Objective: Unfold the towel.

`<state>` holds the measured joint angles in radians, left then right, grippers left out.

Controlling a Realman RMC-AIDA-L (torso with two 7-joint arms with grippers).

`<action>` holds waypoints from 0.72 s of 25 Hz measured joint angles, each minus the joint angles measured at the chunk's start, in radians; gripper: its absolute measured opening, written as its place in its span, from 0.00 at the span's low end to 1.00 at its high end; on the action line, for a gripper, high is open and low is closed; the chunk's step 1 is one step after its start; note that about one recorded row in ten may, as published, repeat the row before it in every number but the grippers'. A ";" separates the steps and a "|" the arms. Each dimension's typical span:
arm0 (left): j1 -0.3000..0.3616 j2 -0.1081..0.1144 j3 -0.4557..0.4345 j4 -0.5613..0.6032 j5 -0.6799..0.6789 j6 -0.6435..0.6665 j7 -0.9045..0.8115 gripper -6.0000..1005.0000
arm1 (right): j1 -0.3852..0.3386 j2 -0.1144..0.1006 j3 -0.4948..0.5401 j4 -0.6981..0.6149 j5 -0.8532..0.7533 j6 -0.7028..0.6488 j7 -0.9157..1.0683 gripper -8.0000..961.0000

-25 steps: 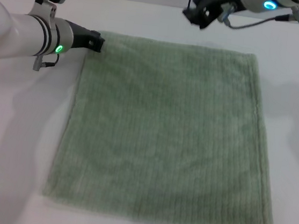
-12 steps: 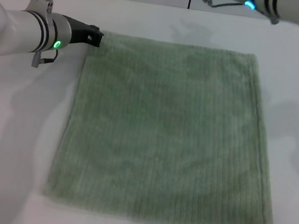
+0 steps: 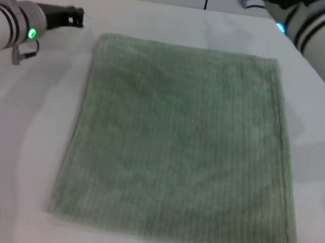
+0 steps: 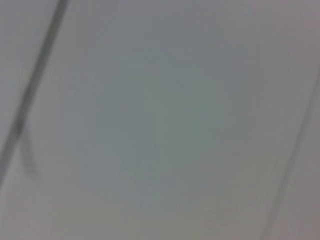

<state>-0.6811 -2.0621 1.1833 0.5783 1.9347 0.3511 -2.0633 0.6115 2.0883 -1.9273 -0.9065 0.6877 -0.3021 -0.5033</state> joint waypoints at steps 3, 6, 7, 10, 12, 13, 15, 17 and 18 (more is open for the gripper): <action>0.050 0.001 -0.005 0.067 -0.084 -0.003 0.039 0.06 | -0.020 0.001 0.006 0.059 0.001 -0.116 0.052 0.43; 0.086 0.001 -0.082 0.094 -0.250 0.013 0.200 0.13 | -0.048 0.001 0.008 0.117 0.022 -0.241 0.079 0.46; 0.092 0.001 -0.114 0.094 -0.307 0.027 0.262 0.16 | -0.065 0.000 0.008 0.149 0.045 -0.307 0.083 0.47; 0.101 0.000 -0.172 0.089 -0.399 0.058 0.370 0.27 | -0.078 0.000 0.008 0.179 0.058 -0.364 0.083 0.60; 0.112 -0.003 -0.262 0.077 -0.537 0.128 0.537 0.50 | -0.092 0.001 0.008 0.229 0.076 -0.447 0.083 0.69; 0.112 -0.003 -0.262 0.077 -0.537 0.128 0.537 0.54 | -0.092 0.001 0.008 0.229 0.076 -0.447 0.083 0.69; 0.119 -0.003 -0.315 0.055 -0.628 0.188 0.658 0.60 | -0.096 0.001 0.007 0.263 0.104 -0.503 0.083 0.69; 0.124 -0.003 -0.377 0.008 -0.745 0.274 0.818 0.67 | -0.097 0.001 0.006 0.314 0.147 -0.570 0.083 0.69; 0.124 -0.003 -0.377 0.008 -0.745 0.274 0.818 0.70 | -0.097 0.001 0.006 0.314 0.147 -0.570 0.083 0.70</action>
<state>-0.5575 -2.0656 0.8059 0.5864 1.1892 0.6247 -1.2452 0.5140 2.0896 -1.9215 -0.5927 0.8347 -0.8720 -0.4204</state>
